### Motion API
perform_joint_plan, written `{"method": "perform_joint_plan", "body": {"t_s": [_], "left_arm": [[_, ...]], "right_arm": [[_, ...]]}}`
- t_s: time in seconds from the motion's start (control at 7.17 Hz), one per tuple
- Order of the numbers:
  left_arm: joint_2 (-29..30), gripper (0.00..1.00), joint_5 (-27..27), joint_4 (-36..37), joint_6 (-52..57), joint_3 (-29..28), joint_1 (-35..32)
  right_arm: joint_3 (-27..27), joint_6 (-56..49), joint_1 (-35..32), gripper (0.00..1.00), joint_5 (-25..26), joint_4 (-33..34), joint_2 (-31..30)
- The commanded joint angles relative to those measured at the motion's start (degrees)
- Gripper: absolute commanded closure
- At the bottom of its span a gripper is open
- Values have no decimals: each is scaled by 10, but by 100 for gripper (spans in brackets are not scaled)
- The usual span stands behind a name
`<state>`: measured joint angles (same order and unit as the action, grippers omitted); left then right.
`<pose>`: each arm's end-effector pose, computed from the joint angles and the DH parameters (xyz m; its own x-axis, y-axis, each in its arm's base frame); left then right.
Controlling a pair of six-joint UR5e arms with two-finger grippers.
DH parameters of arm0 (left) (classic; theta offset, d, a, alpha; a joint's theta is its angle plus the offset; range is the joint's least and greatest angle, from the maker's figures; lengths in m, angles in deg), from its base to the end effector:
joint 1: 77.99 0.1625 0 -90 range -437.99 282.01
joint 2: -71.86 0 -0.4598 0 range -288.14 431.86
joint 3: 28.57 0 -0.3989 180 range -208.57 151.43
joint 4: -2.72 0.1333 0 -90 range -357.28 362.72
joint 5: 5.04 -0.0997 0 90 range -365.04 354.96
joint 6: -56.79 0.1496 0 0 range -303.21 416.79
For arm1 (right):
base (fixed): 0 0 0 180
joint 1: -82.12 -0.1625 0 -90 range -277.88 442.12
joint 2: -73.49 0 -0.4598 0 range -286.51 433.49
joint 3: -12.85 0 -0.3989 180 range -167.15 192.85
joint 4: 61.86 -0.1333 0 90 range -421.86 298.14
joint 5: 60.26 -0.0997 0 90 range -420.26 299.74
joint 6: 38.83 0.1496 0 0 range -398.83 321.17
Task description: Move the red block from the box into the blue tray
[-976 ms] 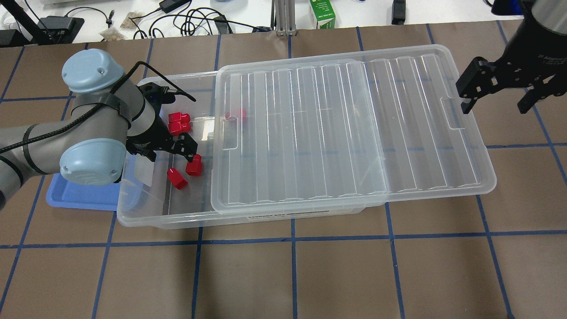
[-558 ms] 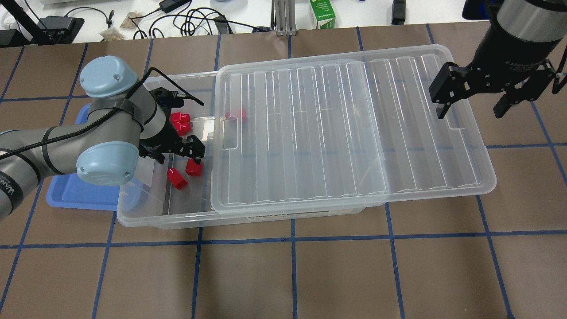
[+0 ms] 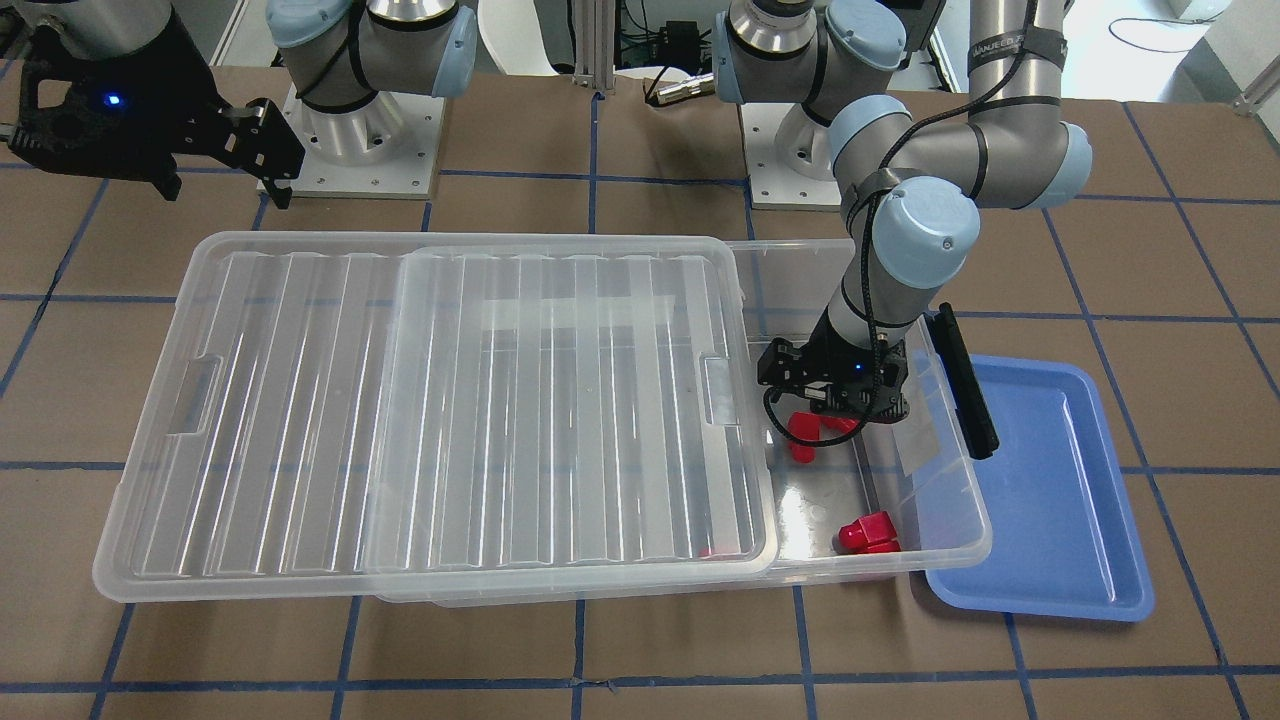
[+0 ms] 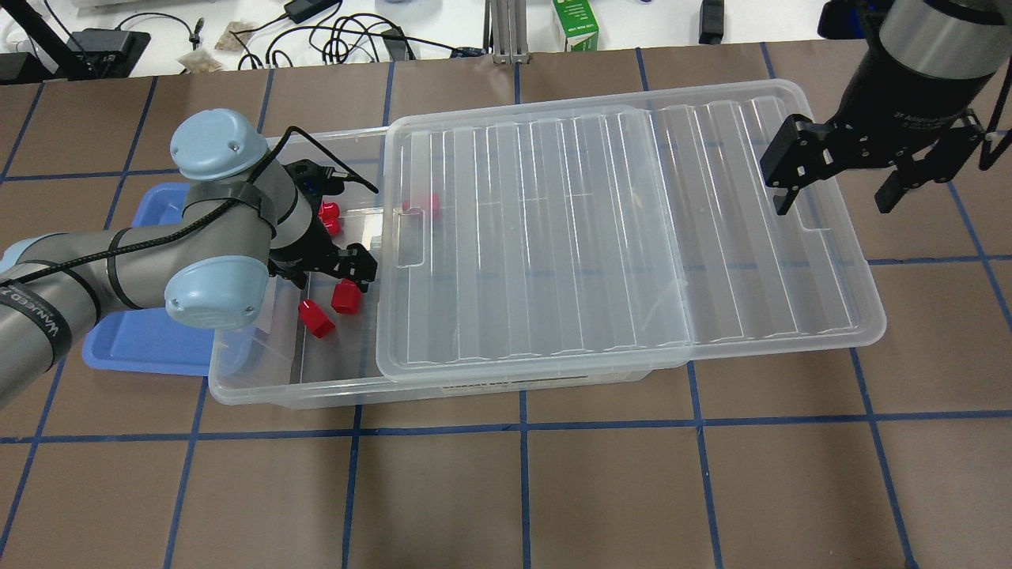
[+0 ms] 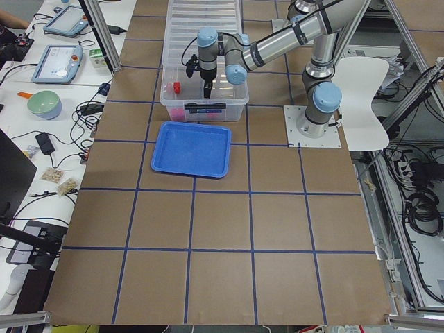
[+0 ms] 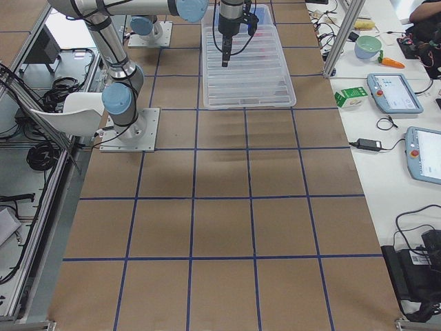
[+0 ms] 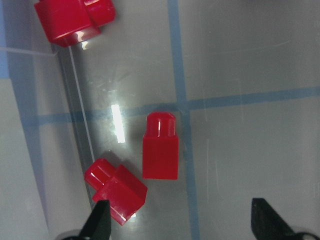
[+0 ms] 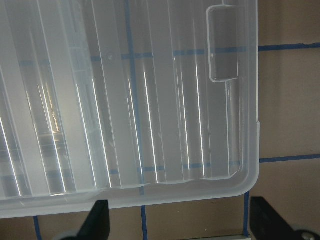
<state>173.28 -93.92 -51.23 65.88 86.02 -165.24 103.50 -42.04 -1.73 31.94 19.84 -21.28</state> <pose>-0.1114 -0.5195 0.2292 -0.9937 0.1105 0.0192 0.1104 0.9939 -0.0038 0.0788 -0.4593 0.4930 -0.9982 0.0486 0.0341 0.0510 0.9959 0.0749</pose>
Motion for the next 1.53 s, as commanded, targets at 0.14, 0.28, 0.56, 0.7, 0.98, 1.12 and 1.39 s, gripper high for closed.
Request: {"method": "perform_joint_plan", "body": {"t_s": [0.14, 0.28, 0.56, 0.7, 0.98, 1.12, 1.39], "left_arm": [[29, 0, 0, 36, 1, 1, 1], [35, 0, 0, 46, 1, 1, 2], [42, 0, 0, 61, 0, 7, 2], [43, 0, 0, 62, 4, 12, 7], [56, 0, 1, 71, -2, 15, 16], [59, 0, 34, 71, -22, 15, 14], [59, 0, 41, 68, -28, 19, 13]], "right_arm": [[-3, -1, 0, 0, 3, -1, -1], [-4, -2, 1, 0, 8, -11, -1], [-6, -3, 3, 0, 5, -10, -1], [-4, 0, 2, 0, 2, -9, 1], [-2, 3, 1, 0, 1, -11, 0], [-2, 4, 1, 0, 3, -15, -1], [-2, 4, 1, 0, 3, -16, -1]]}}
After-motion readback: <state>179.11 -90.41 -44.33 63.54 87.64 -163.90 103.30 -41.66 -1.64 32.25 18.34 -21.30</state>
